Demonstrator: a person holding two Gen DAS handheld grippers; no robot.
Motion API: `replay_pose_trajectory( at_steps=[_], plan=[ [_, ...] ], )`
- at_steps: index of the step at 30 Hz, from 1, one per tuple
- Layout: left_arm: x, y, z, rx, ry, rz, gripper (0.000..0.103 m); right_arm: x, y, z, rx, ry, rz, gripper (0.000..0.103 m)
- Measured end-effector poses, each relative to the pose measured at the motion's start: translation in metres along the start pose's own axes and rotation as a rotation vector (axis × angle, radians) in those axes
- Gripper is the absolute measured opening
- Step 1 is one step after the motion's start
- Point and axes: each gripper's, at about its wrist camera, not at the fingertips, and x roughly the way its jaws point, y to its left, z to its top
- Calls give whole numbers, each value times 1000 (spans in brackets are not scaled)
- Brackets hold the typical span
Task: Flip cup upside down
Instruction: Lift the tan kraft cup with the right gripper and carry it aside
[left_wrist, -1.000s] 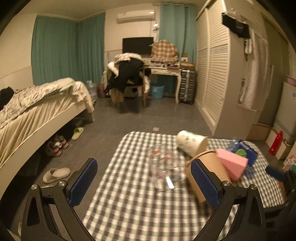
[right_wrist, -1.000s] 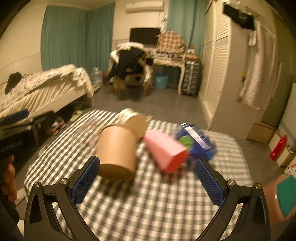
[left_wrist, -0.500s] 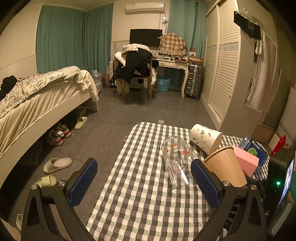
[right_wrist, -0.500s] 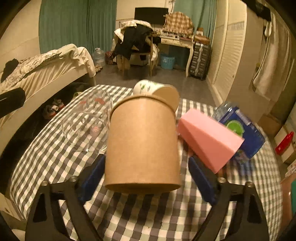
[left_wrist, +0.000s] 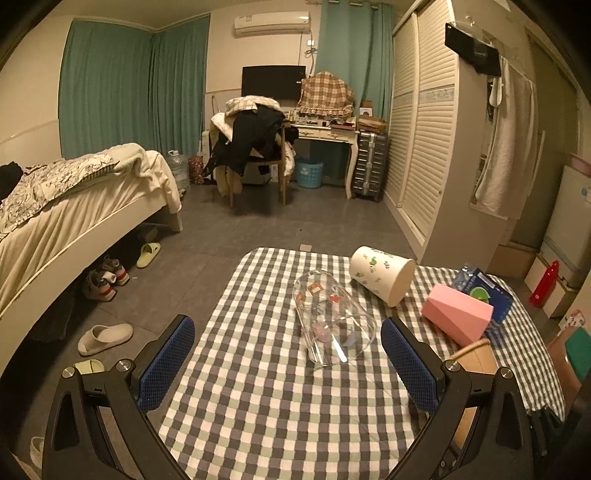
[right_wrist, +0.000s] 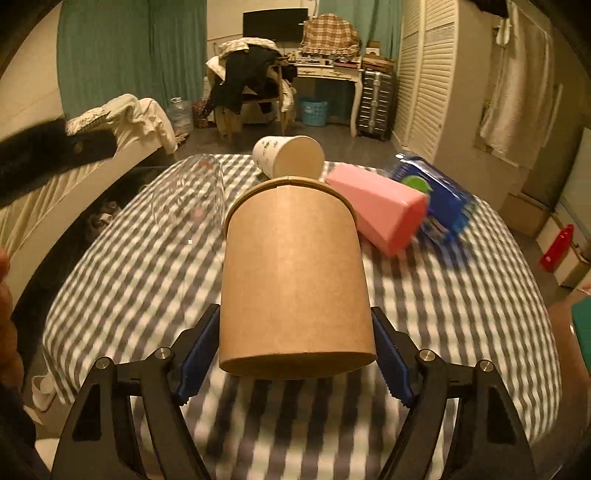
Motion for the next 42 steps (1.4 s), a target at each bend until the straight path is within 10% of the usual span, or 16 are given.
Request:
replay_pose_trajectory(
  at_steps=[15, 29, 42],
  plan=[
    [-40, -12, -12, 62, -68, 47, 103, -55, -16, -6, -3, -128, 37, 95],
    [-87, -78, -61, -76, -73, 42, 103, -127, -145, 29, 77, -339, -28, 97],
    [-35, -155, -113, -35, 21, -76, 103, -73, -209, -4, 211, -230, -76, 97]
  ],
)
